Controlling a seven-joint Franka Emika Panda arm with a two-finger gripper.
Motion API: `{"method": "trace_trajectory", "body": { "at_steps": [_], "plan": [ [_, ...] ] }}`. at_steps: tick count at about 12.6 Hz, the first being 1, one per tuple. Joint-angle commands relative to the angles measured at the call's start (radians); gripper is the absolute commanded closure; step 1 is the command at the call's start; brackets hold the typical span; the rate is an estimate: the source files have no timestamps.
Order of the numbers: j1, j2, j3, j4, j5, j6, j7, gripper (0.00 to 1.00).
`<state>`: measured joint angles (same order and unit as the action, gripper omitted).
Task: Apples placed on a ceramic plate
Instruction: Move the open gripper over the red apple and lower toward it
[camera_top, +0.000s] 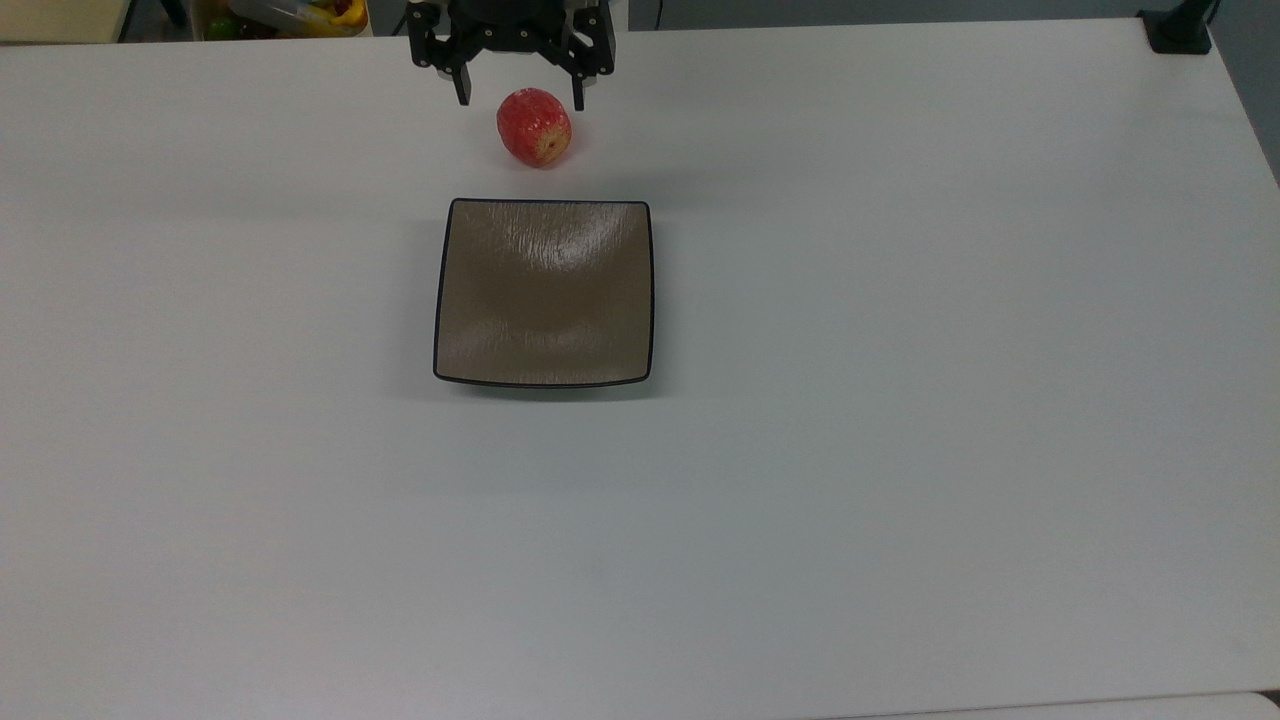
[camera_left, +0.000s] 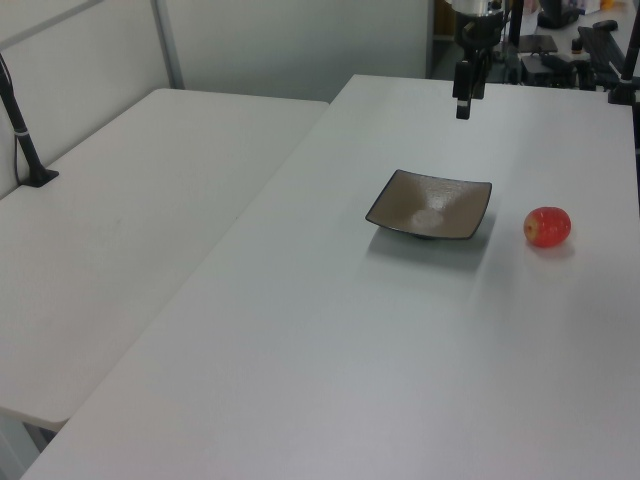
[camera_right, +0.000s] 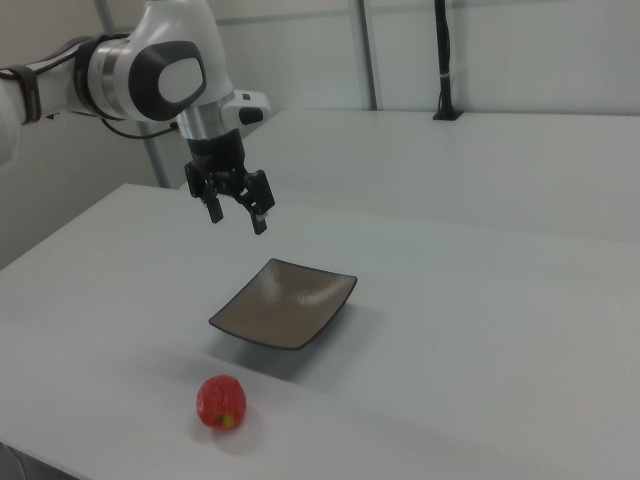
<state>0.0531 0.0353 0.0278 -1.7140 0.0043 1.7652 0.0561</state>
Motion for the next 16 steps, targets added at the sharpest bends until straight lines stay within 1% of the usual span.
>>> {"method": "trace_trajectory", "body": {
  "at_steps": [1,6,7,8,10,11,13,14,16],
  "plan": [
    [-0.001,-0.066,0.009,-0.073,0.000,-0.004,-0.054,0.00],
    [-0.002,-0.067,0.007,-0.073,-0.001,-0.001,-0.061,0.00],
    [-0.002,-0.080,0.007,-0.084,-0.001,-0.001,-0.083,0.00],
    [-0.001,-0.103,0.007,-0.122,-0.001,0.009,-0.155,0.00],
    [-0.001,-0.178,0.006,-0.224,-0.001,0.022,-0.351,0.00],
    [-0.001,-0.207,0.004,-0.277,-0.001,0.023,-0.424,0.00],
    [0.001,-0.218,0.004,-0.326,-0.041,0.020,-0.581,0.00],
    [0.001,-0.216,0.004,-0.360,-0.046,0.023,-0.622,0.00],
    [0.007,-0.219,0.004,-0.425,-0.056,0.078,-0.624,0.00]
  ]
}}
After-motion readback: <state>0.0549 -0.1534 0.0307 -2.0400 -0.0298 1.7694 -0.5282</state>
